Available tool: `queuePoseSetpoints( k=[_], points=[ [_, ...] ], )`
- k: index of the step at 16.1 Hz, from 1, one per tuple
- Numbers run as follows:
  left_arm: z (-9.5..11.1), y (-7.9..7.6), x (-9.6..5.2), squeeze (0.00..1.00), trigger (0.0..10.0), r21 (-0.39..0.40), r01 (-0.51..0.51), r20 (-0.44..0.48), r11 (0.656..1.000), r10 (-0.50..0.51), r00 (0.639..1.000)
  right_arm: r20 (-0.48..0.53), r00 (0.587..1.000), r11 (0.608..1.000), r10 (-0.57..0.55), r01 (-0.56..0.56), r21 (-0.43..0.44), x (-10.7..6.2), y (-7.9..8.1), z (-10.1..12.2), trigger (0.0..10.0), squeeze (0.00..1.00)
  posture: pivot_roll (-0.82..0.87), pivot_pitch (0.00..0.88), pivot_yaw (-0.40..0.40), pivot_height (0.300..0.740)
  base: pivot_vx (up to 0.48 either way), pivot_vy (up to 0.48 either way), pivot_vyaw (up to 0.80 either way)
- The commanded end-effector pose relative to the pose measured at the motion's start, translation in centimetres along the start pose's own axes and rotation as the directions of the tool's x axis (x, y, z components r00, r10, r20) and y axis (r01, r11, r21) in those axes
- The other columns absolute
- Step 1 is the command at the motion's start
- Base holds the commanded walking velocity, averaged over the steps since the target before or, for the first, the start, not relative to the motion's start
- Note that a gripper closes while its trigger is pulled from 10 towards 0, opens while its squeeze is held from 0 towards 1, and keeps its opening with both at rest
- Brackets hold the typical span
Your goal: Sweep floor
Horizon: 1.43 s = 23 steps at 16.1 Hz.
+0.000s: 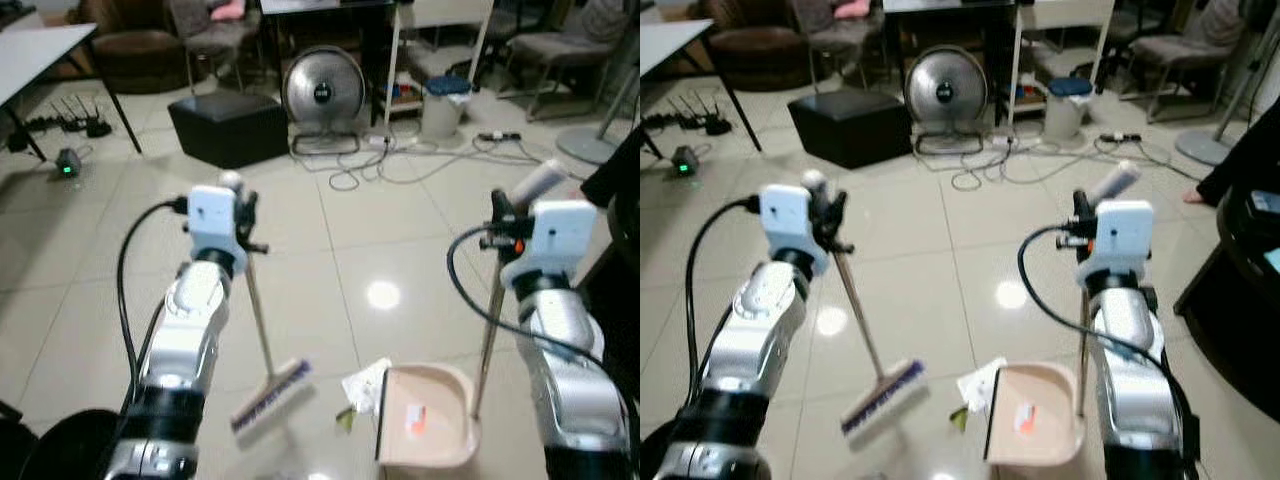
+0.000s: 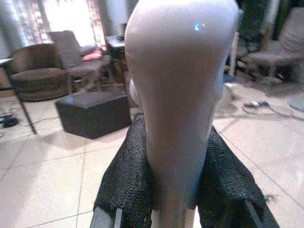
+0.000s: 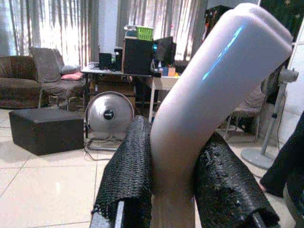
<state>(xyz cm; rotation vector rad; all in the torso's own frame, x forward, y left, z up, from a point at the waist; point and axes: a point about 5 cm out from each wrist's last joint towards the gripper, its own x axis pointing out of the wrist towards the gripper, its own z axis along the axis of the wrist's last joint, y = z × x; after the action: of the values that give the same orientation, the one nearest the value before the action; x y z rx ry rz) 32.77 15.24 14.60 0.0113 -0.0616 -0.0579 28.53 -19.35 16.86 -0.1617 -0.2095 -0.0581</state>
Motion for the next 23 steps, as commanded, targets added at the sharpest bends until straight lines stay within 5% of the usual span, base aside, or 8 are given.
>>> queuePoseSetpoints(
  k=[1,6,11,15,23],
  points=[
    [1.1,0.1,0.7,0.0,10.0,-0.003,-0.036,0.061,0.999,0.036,0.998,0.069,0.997,1.0,0.029,-0.028,-0.006,0.9,0.4,0.9,10.0,0.0,-0.08,0.037,0.051,0.74,0.0,0.0,0.0],
    [0.0,0.0,1.4,0.0,10.0,-0.052,-0.133,0.065,0.99,0.136,0.989,0.099,0.991,0.995,0.089,-0.085,-0.049,2.2,1.7,-0.1,10.0,0.0,-0.06,0.152,0.09,0.74,0.0,0.0,0.0],
    [1.3,-0.1,2.0,0.0,10.0,-0.076,-0.166,0.194,0.983,0.178,0.965,0.182,0.98,0.994,0.082,-0.067,-0.088,3.2,1.8,0.4,10.0,0.0,0.04,0.317,0.115,0.74,0.0,0.0,0.0],
    [1.6,0.4,2.3,0.0,10.0,-0.057,-0.214,0.263,0.975,0.222,0.939,0.253,0.962,0.991,0.1,-0.074,-0.112,4.5,2.1,1.0,10.0,0.0,0.06,0.327,0.136,0.74,0.0,0.0,0.0],
    [0.8,1.0,2.4,0.0,10.0,0.006,-0.256,0.297,0.967,0.243,0.924,0.304,0.937,0.982,0.171,-0.136,-0.133,4.4,5.6,-0.3,10.0,0.0,0.11,0.382,0.189,0.74,0.0,0.0,0.0]
  ],
)
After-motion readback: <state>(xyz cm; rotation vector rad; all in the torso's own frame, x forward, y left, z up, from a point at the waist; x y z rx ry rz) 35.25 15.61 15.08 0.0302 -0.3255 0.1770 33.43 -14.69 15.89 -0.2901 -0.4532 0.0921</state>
